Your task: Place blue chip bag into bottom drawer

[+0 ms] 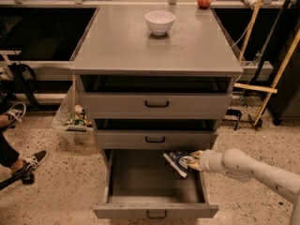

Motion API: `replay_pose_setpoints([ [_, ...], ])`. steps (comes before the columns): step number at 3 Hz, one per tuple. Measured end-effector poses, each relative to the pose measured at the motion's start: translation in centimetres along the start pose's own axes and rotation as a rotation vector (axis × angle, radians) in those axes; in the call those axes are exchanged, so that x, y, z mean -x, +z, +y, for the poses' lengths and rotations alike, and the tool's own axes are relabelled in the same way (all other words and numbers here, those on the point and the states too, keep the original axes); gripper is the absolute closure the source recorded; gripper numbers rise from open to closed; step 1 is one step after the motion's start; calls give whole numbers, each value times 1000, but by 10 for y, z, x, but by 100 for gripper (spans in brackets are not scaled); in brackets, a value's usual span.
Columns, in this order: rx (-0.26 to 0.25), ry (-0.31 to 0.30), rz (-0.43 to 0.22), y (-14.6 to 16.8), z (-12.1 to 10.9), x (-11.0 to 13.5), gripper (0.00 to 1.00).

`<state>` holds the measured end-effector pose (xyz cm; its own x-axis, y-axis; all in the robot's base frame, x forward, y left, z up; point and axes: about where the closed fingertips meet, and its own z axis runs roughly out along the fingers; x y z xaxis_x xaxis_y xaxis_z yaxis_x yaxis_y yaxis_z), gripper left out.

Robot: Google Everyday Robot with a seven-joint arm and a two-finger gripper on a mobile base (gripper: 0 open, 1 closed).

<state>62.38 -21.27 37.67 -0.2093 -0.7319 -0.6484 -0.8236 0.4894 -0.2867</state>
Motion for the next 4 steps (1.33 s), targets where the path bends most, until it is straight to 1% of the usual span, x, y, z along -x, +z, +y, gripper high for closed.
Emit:
replay_pose_setpoints([
  [1, 0, 69, 115, 30, -1, -57, 100],
  [2, 1, 69, 113, 30, -1, -56, 100],
  [3, 29, 61, 126, 56, 10, -66, 100],
  [4, 61, -7, 103, 93, 32, -84, 100],
])
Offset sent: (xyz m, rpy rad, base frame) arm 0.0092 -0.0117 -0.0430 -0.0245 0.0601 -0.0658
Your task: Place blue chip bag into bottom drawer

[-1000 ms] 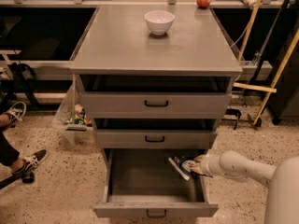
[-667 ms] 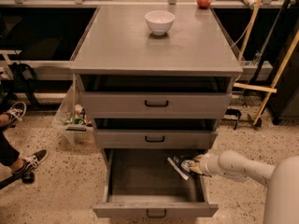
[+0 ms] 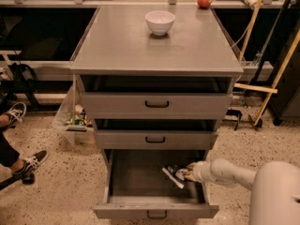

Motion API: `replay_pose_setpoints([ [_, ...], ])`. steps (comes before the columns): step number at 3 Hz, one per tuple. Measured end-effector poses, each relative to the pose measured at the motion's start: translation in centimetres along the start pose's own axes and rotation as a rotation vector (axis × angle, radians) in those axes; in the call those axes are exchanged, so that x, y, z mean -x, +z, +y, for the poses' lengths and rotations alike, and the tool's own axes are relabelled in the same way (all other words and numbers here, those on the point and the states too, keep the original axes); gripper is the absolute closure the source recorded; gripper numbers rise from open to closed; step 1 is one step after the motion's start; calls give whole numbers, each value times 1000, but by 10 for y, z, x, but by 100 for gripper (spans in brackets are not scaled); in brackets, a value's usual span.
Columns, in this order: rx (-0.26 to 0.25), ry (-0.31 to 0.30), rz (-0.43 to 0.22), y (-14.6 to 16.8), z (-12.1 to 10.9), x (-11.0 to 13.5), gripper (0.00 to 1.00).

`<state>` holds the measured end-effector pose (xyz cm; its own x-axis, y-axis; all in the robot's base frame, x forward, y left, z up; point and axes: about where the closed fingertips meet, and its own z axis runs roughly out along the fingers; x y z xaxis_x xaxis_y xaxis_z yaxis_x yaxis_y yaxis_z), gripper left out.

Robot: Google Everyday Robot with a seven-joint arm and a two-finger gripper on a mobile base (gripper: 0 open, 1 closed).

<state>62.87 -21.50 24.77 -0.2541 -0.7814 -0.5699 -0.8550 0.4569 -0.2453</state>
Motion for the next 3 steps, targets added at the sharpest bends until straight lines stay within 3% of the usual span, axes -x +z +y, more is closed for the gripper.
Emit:
replay_pose_setpoints([
  [2, 33, -94, -28, 43, 24, -13, 100],
  [3, 33, -94, -28, 43, 24, -13, 82],
])
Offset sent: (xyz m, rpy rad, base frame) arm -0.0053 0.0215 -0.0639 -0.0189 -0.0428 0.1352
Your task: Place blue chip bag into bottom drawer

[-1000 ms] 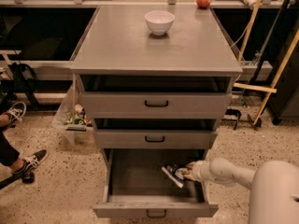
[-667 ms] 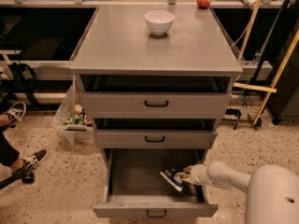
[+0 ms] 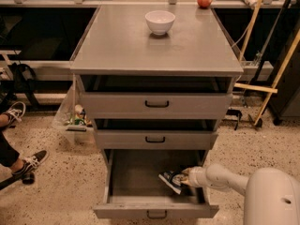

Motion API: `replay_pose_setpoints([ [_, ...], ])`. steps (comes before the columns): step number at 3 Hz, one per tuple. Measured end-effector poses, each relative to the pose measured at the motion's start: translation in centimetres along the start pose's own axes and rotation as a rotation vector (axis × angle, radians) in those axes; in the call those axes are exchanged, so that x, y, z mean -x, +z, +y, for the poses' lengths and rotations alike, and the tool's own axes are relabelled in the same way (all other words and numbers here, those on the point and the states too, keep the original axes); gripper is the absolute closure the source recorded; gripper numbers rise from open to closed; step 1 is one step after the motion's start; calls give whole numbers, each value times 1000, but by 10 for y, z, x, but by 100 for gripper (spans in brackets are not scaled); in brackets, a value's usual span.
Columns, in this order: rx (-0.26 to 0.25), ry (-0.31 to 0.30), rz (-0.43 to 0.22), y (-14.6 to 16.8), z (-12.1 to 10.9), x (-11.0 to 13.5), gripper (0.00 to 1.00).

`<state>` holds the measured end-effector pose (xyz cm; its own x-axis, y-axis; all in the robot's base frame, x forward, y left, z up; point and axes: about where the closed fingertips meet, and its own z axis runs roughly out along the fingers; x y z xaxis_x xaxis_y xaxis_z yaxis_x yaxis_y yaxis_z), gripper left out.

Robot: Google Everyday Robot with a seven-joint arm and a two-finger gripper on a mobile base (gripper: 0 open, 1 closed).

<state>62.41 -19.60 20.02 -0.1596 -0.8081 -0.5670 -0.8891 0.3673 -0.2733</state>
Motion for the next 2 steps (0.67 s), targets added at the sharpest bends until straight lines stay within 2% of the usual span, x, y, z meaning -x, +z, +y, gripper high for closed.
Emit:
replay_pose_setpoints([
  [2, 0, 0, 0, 0, 0, 0, 35],
])
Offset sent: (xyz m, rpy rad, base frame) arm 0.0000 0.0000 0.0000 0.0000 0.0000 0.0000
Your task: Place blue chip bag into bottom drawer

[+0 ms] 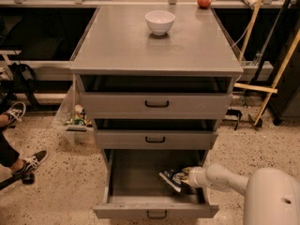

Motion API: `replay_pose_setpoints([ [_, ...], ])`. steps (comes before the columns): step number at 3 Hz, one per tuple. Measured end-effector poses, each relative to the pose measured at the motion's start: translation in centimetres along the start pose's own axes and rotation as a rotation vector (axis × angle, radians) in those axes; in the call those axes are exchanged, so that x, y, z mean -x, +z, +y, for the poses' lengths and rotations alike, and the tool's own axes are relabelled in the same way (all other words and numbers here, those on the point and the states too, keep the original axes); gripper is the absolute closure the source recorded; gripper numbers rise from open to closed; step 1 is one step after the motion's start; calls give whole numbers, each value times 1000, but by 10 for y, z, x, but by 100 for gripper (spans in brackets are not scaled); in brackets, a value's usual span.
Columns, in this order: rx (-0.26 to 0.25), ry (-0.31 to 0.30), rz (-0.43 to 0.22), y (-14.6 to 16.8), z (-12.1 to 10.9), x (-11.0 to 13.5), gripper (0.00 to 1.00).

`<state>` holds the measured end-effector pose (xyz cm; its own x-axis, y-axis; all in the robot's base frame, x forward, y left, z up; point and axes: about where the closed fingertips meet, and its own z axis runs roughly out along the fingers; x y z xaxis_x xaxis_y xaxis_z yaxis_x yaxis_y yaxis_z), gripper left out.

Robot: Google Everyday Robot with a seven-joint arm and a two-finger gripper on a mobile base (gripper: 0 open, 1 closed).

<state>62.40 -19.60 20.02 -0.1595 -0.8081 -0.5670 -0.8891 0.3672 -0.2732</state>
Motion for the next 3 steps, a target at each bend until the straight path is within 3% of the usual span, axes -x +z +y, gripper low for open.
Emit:
replay_pose_setpoints([
  [1, 0, 0, 0, 0, 0, 0, 12],
  [2, 0, 0, 0, 0, 0, 0, 0],
  [3, 0, 0, 0, 0, 0, 0, 0],
])
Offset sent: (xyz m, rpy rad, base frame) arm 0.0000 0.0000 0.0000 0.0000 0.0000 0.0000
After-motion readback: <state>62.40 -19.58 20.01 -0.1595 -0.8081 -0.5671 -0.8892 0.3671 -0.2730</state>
